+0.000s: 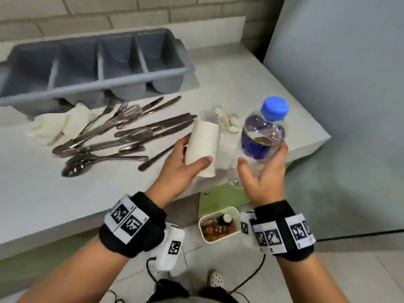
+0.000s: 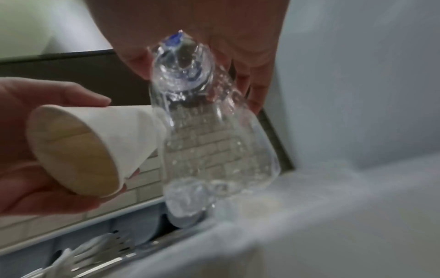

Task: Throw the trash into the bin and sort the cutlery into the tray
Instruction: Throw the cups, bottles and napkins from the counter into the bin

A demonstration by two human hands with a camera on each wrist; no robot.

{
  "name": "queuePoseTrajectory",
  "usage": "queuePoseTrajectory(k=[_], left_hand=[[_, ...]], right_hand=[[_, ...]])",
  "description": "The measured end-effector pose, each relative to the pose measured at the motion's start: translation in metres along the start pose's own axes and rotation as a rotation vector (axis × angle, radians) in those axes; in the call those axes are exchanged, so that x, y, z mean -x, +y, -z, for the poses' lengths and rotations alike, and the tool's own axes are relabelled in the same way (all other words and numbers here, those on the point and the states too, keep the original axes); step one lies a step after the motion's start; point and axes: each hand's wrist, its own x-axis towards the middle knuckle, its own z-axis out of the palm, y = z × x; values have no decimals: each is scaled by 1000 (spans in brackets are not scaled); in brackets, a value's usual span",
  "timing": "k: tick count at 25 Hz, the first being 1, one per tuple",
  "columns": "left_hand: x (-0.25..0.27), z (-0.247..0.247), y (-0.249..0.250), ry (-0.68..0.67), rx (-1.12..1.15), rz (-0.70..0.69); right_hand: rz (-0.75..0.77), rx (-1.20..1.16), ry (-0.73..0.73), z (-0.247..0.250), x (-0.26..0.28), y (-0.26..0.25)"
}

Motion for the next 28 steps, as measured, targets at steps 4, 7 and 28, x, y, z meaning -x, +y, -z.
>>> queuePoseTrajectory(k=[4, 7, 28], left_hand=[[16, -91, -56, -157, -36, 117], [13, -134, -108, -242, -155, 253], [-147, -255, -547, -121, -650, 320]], right_hand=[[-315, -109, 204, 59, 49, 100], [-532, -113, 254, 66, 89, 166], [-1396, -105, 170, -146, 201, 564]])
